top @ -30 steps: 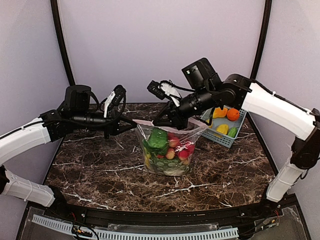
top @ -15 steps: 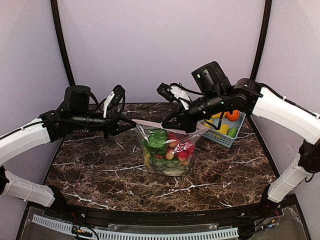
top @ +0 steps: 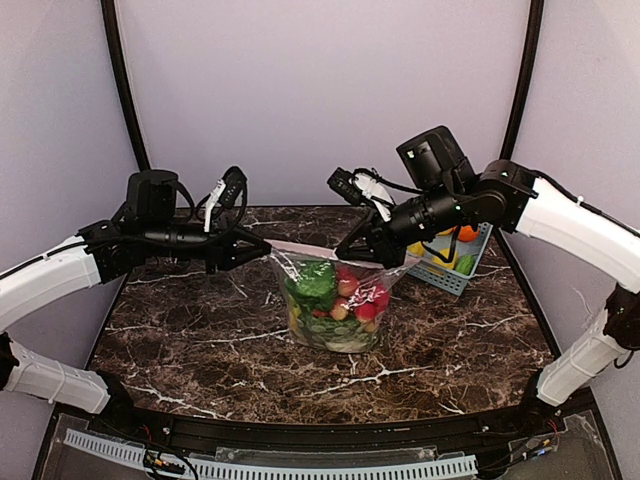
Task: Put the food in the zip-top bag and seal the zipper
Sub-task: Zip the zipper on the zipper food storage bag, then hold the zipper food storage bag at the center of the board.
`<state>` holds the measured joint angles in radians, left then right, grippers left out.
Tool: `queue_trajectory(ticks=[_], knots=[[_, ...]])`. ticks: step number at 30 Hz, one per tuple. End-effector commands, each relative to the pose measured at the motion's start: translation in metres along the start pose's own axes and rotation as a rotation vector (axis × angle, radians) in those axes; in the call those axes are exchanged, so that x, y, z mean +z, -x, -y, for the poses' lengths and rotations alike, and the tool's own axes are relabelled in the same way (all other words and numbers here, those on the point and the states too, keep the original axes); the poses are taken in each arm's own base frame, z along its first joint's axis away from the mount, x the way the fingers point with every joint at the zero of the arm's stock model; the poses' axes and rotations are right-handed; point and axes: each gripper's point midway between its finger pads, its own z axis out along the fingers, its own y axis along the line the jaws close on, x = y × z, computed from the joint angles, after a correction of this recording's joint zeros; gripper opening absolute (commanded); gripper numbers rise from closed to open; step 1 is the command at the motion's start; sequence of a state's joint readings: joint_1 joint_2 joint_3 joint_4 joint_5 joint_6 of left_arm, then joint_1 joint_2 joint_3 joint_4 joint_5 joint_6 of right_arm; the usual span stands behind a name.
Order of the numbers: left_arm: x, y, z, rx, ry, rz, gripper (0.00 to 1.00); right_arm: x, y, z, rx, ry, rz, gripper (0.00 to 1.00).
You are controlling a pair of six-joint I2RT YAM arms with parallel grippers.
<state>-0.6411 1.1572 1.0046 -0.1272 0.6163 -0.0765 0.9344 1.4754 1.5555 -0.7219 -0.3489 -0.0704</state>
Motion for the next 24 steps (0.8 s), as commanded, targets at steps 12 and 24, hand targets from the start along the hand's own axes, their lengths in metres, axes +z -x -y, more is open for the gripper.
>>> queue_trajectory(ticks=[12, 24], knots=[[0.010, -0.005, 0.031, -0.023, -0.234, -0.024, 0.68, 0.003, 0.000, -0.007, 0.020, 0.062, -0.010, 0.00], [0.012, 0.010, 0.033, -0.025, -0.254, 0.009, 0.05, 0.008, -0.002, -0.007, 0.049, 0.074, -0.020, 0.00]])
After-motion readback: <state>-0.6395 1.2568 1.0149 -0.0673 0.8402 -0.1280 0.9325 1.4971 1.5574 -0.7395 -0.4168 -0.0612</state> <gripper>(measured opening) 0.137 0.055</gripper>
